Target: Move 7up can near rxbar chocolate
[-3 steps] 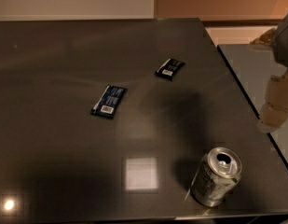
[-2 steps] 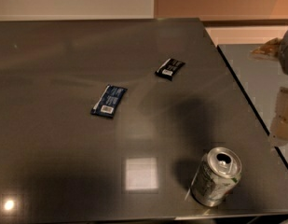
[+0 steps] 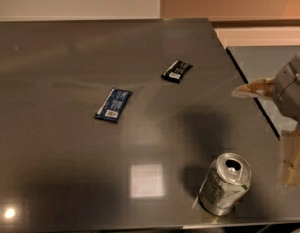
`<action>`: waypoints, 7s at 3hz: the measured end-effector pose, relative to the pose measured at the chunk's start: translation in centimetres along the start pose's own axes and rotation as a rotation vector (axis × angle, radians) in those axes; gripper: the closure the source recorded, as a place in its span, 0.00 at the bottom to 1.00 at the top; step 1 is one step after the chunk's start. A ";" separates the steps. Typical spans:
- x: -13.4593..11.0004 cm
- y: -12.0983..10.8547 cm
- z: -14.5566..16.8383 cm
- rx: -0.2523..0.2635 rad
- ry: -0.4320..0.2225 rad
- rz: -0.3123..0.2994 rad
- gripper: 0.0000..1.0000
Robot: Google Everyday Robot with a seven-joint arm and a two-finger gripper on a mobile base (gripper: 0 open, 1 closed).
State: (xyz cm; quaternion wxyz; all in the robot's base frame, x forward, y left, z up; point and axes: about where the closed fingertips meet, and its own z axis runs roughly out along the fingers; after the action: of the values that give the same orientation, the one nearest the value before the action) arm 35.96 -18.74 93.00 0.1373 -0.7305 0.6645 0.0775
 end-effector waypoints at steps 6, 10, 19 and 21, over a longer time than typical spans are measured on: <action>-4.9 5.0 4.0 -0.172 -0.188 -0.185 0.41; -6.0 -6.3 -3.5 0.063 -0.242 -0.010 1.00; -1.8 -26.0 -2.2 0.200 -0.242 0.380 1.00; -0.6 -28.6 -0.1 0.174 -0.221 0.417 1.00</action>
Offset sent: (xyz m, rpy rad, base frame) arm -0.0560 0.0397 -0.0317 0.1118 0.1411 0.2242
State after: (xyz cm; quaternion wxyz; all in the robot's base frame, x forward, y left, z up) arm 64.25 -15.96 96.02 0.2527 -0.5500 0.7860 0.1260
